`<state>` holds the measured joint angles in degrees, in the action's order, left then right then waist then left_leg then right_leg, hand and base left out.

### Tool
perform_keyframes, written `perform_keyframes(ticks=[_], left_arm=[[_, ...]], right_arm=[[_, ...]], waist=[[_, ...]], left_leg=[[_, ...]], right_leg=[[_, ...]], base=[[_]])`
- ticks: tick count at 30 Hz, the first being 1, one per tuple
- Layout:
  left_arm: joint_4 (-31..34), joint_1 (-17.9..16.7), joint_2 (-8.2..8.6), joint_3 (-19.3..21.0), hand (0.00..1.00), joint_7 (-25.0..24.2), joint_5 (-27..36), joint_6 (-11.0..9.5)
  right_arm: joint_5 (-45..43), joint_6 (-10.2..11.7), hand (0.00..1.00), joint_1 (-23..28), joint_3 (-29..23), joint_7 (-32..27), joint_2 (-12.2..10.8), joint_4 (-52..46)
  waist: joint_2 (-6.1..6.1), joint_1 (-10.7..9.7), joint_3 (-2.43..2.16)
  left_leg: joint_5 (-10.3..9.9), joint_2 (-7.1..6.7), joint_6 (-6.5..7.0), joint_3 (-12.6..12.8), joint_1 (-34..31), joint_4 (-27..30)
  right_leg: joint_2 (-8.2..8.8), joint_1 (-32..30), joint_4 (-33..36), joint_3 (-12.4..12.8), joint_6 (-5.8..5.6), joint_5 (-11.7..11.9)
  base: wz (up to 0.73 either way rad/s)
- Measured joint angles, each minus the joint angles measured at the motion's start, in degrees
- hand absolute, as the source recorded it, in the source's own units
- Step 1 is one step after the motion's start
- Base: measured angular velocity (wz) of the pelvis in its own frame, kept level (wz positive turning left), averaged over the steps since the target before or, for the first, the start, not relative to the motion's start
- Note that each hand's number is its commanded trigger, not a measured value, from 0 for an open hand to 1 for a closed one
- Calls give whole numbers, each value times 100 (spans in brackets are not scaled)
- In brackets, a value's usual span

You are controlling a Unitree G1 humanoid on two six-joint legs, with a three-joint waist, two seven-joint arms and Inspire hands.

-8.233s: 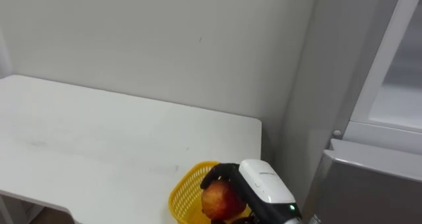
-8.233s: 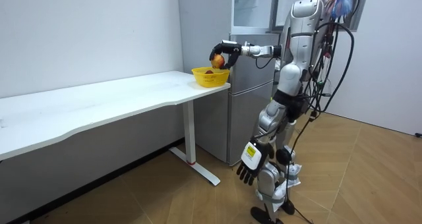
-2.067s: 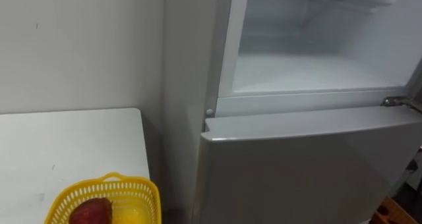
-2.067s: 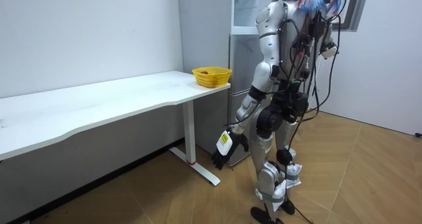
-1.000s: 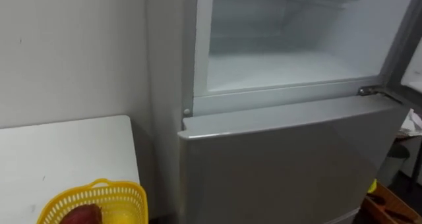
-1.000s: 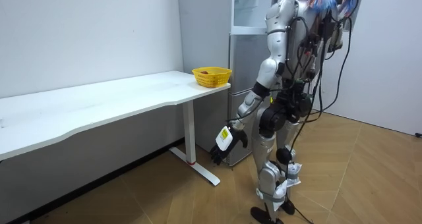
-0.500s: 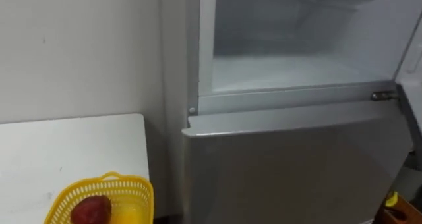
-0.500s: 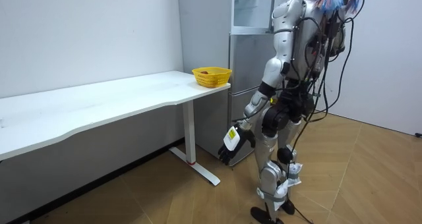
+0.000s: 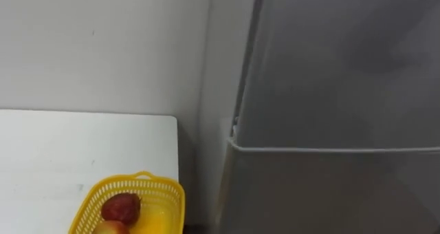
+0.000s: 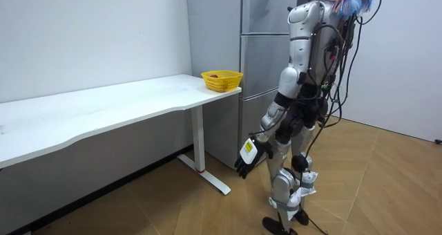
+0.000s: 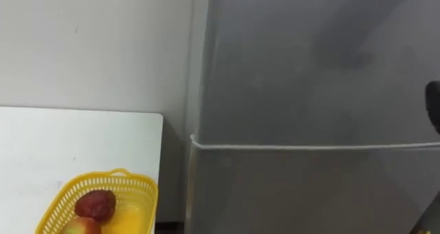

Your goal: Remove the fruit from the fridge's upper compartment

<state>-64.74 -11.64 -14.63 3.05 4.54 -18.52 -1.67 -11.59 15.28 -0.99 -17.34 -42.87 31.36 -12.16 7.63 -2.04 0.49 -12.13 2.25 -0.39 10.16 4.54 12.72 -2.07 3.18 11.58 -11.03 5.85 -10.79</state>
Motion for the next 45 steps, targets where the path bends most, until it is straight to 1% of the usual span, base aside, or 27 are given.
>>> perform_keyframes(ticks=[3, 4, 5, 6, 9, 14, 17, 19, 23, 25, 27, 29, 30, 31, 32, 35, 36, 37, 38, 39, 40, 42, 43, 44, 45], left_arm=[[0, -48, 1, 1, 0, 1, 3, 0], [-5, -54, 2, 0, 0, 1, 3, 0], [-25, -55, 4, 1, 0, 1, 3, 0], [-51, -63, 4, -2, 0, 1, 6, 0], [-54, -142, 4, -1, 0, 4, 5, 0], [-57, -244, 12, 9, 0, 25, -3, 0], [-53, -267, 12, 16, 0, 24, -55, 0], [-44, -319, 12, 23, 0, 24, -86, -3], [-45, -366, 20, 23, 0, 24, -92, -4], [-41, -370, 20, 36, 0, 24, -97, -4], [24, -399, 34, 82, 0, 24, -130, 5], [52, -424, 62, 108, 0, 25, -128, 34], [52, -425, 84, 107, 0, 24, -127, 56], [51, -426, 90, 100, 0, 24, -122, 73], [49, -429, 90, 100, 0, 25, -120, 90], [54, -410, 116, 119, 0, 33, -122, 106], [55, -416, 151, 131, 0, 42, -121, 105], [59, -414, 196, 130, 0, 58, -117, 105], [59, -416, 225, 128, 0, 76, -117, 106], [64, -414, 281, 128, 0, 88, -119, 107], [97, -418, 296, 122, 0, 86, -120, 109], [129, -445, 281, 125, 0, 104, -119, 120], [132, -445, 269, 128, 0, 117, -119, 130], [132, -445, 270, 129, 0, 123, -119, 130], [126, -432, 285, 126, 0, 129, -120, 131]], right_arm=[[3, 14, 0, 5, -1, -5, -1, 1], [2, 15, 0, 6, -1, -5, -1, 3], [0, 15, 0, 6, -1, -5, -1, 5], [7, 17, 0, 7, -1, -6, -1, 10], [90, 18, 0, 7, -2, -18, -1, 12], [99, 31, 0, 8, -63, -120, -4, 13], [99, 124, 0, 19, -281, -232, -5, 54], [105, 218, 0, 205, -487, -306, -6, 96], [173, 228, 0, 472, -549, -343, -59, 143], [210, 227, 0, 577, -599, -339, -133, 246], [231, 217, 0, 736, -748, -389, -338, 349], [314, 213, 0, 868, -828, -411, -475, 444], [410, 171, 0, 919, -843, -435, -516, 538], [471, 143, 0, 921, -843, -467, -581, 679], [494, 144, 0, 926, -843, -483, -623, 793], [759, 89, 0, 1087, -809, -510, -906, 1250], [759, 96, 0, 1160, -808, -512, -1028, 1449], [788, 88, 0, 1233, -780, -517, -1111, 1709], [812, 76, 0, 1278, -743, -515, -1140, 1835], [815, -12, 0, 1399, -653, -517, -1229, 1956], [832, -41, 0, 1515, -585, -509, -1334, 1981], [884, -40, 0, 1637, -393, -523, -1423, 2136], [924, -49, 0, 1716, -207, -503, -1449, 2334], [943, -62, 0, 1761, -129, -485, -1483, 2403], [954, -91, 0, 1795, -8, -447, -1599, 2535]], waist=[[-33, 0, -17], [-57, 1, -11], [-63, 1, -25], [-94, -11, -24], [-119, -24, -38], [-122, -80, -40], [-132, -93, -37], [-145, -90, -46], [-145, -119, -51], [-146, -121, -64], [-159, -127, -62], [-177, -136, -62], [-187, -151, -62], [-232, -165, -63], [-237, -188, -64], [-297, -162, -65], [-352, -158, -65], [-384, -138, -61], [-394, -130, -60], [-438, -120, -84], [-503, -125, -82], [-570, -164, -86], [-571, -160, -86], [-568, -142, -86], [-562, -113, -85]], left_leg=[[0, -1, -1, 0, 4, 5], [0, -1, -1, 0, 4, 6], [0, -1, -1, 0, 6, 7], [0, -3, -1, 0, 6, 6], [1, -5, -1, 2, 14, 4], [2, -10, -2, 4, 11, 6], [2, -2, -2, 3, 0, 12], [1, -3, -2, -1, 3, 11], [2, -5, -2, -2, 21, 6], [2, -4, -2, -2, 37, 3], [1, -5, -2, -4, 59, 3], [1, -6, -2, -4, 59, -1], [1, -6, -1, -4, 55, -6], [1, -6, -1, -4, 57, -5], [1, -5, -1, -3, 67, -5], [-1, -7, 0, -2, 104, -5], [-4, -7, 1, -1, 107, -9], [-7, -9, 4, 2, 111, -14], [-8, -10, 4, 6, 115, -19], [-9, -13, 5, 7, 112, -28], [-9, -12, 4, 14, 112, -56], [-4, -11, 0, 16, 120, -99], [1, -11, -6, 27, 126, -97], [3, -14, -10, 40, 130, -97], [9, -28, -20, 58, 129, -96]], right_leg=[[-2, 5, 5, 1, 0, 0], [-3, 5, 6, 2, 0, 0], [-3, 5, 9, 2, 1, 0], [-3, 5, 10, 2, 0, 0], [-4, 5, 15, 0, 0, -1], [-6, 6, 15, -9, 1, -1], [-1, 3, 8, -12, -6, -6], [-1, 20, -10, -11, -6, -6], [-2, 70, -44, -23, -7, -5], [-5, 110, -79, -30, -8, -5], [-6, 111, -85, -32, -8, -6], [-3, 111, -86, -31, -16, -11], [0, 108, -85, -30, -20, -13], [-2, 113, -88, -23, -19, -11], [-2, 121, -88, -22, -18, -9], [-5, 148, -91, 1, -22, -11], [-6, 149, -93, 4, -26, -14], [-5, 151, -92, 8, -30, -16], [-6, 150, -90, 16, -31, -16], [-4, 153, -81, 25, -34, -18], [-7, 150, -80, 26, -53, -31], [-9, 149, -81, 2, -64, -46], [-13, 155, -77, 3, -53, -52], [-14, 154, -74, 5, -50, -54], [-18, 149, -76, 8, -42, -57]], base=[[0], [0], [0], [0], [0], [0], [0], [0], [1], [2], [0], [0], [0], [0], [0], [0], [0], [0], [-3], [-3], [0], [5], [5], [0], [-6]])
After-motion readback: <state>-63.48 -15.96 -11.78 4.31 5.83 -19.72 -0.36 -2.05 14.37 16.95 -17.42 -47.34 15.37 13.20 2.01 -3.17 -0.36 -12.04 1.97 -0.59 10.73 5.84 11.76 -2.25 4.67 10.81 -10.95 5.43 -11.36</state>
